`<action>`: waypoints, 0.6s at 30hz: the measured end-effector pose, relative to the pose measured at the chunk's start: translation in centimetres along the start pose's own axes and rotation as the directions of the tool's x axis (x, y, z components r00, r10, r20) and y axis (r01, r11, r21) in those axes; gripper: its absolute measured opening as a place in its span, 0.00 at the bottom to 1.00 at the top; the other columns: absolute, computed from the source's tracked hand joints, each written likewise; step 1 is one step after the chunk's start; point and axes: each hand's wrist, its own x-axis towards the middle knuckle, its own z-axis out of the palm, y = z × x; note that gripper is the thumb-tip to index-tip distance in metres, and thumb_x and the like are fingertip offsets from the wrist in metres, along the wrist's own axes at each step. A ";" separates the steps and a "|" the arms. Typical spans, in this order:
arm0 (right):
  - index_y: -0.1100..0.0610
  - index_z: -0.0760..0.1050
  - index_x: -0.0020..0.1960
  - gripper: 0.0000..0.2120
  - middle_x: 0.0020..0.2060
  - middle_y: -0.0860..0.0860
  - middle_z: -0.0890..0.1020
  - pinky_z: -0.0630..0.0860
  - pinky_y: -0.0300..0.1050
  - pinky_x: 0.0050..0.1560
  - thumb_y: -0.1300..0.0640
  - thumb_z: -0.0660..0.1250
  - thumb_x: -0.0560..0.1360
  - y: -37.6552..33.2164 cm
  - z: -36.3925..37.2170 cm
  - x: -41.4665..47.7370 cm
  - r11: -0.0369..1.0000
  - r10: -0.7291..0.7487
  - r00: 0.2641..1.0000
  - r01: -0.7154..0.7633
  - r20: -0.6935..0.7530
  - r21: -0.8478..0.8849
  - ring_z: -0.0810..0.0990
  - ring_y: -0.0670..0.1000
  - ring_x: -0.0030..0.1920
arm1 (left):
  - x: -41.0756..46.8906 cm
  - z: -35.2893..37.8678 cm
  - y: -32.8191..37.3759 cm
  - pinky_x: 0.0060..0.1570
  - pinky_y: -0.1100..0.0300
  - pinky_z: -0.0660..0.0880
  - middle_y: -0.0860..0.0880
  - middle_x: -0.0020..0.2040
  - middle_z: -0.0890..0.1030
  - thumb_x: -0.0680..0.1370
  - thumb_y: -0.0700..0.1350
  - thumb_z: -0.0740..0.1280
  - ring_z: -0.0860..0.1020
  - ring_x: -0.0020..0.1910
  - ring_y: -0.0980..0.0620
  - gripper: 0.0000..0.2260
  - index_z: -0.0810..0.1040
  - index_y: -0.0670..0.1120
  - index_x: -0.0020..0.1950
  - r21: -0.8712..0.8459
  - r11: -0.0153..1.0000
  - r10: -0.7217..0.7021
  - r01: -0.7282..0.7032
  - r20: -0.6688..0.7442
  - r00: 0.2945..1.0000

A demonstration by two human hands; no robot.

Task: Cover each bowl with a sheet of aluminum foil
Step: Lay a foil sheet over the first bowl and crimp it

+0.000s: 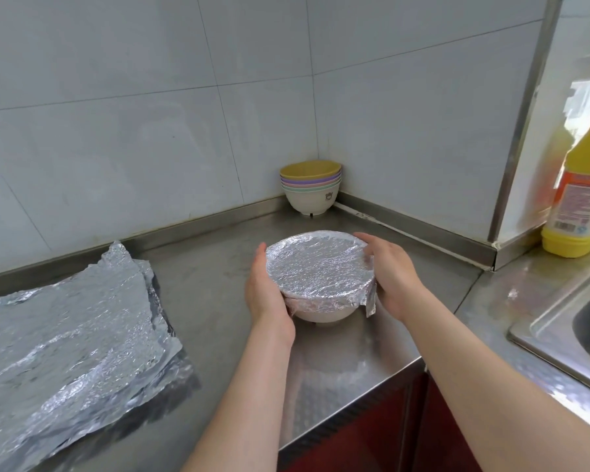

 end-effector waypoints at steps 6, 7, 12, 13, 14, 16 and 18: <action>0.52 0.80 0.56 0.18 0.49 0.56 0.84 0.78 0.59 0.57 0.64 0.55 0.75 0.3 0.5 -0.5 0.979 0.091 0.996 -0.085 -0.022 0.187 0.83 0.59 0.50 | 0.1 0.0 -0.4 0.34 0.61 0.76 0.52 0.37 0.84 0.74 0.50 0.70 0.82 0.34 0.51 0.06 0.82 0.49 0.41 0.037 0.999 -0.010 0.010 -0.002 1.000; 0.52 0.80 0.57 0.18 0.51 0.56 0.83 0.78 0.59 0.57 0.63 0.56 0.75 0.3 0.4 -0.5 0.976 0.094 0.995 -0.090 -0.011 0.200 0.83 0.59 0.51 | 0.2 -0.2 -0.3 0.30 0.63 0.74 0.52 0.35 0.83 0.74 0.49 0.69 0.81 0.32 0.51 0.07 0.82 0.49 0.39 0.050 0.999 -0.013 0.012 0.007 1.000; 0.55 0.78 0.56 0.11 0.45 0.53 0.83 0.79 0.49 0.46 0.52 0.63 0.78 1.0 -0.3 -0.6 0.933 0.127 0.992 -0.112 -0.021 0.342 0.83 0.51 0.38 | 1.0 -0.9 0.9 0.32 0.58 0.69 0.47 0.37 0.81 0.73 0.56 0.69 0.76 0.32 0.47 0.12 0.81 0.47 0.42 0.116 0.992 -0.057 0.042 0.132 0.990; 0.56 0.78 0.55 0.12 0.44 0.54 0.84 0.80 0.50 0.48 0.51 0.63 0.77 1.2 -0.1 -0.7 0.927 0.142 0.990 -0.133 0.000 0.351 0.83 0.52 0.39 | 1.1 -0.8 1.0 0.37 0.55 0.69 0.46 0.40 0.82 0.72 0.56 0.69 0.77 0.36 0.46 0.13 0.82 0.46 0.44 0.132 0.990 -0.061 0.042 0.142 0.988; 0.57 0.79 0.55 0.12 0.45 0.54 0.85 0.80 0.53 0.51 0.52 0.64 0.77 1.3 0.1 -0.8 0.926 0.151 0.988 -0.143 0.004 0.350 0.84 0.54 0.42 | 1.1 -0.6 0.8 0.38 0.54 0.69 0.47 0.41 0.83 0.72 0.56 0.70 0.78 0.38 0.46 0.14 0.83 0.47 0.47 0.164 0.986 -0.066 0.044 0.131 0.989; 0.57 0.80 0.55 0.11 0.46 0.55 0.85 0.79 0.55 0.54 0.54 0.64 0.77 1.4 0.5 -0.9 0.928 0.153 0.988 -0.136 -0.021 0.348 0.84 0.57 0.46 | 1.0 0.0 0.3 0.34 0.56 0.68 0.49 0.40 0.84 0.72 0.57 0.69 0.77 0.37 0.47 0.15 0.83 0.51 0.54 0.206 0.978 -0.060 0.044 0.075 0.995; 0.57 0.80 0.52 0.09 0.42 0.54 0.84 0.80 0.54 0.52 0.56 0.64 0.76 0.9 0.6 -0.9 0.934 0.154 0.987 -0.130 -0.046 0.333 0.83 0.57 0.44 | 0.9 0.6 0.0 0.35 0.56 0.69 0.50 0.42 0.86 0.73 0.56 0.69 0.78 0.37 0.48 0.14 0.82 0.54 0.57 0.176 0.984 -0.045 0.035 0.052 0.998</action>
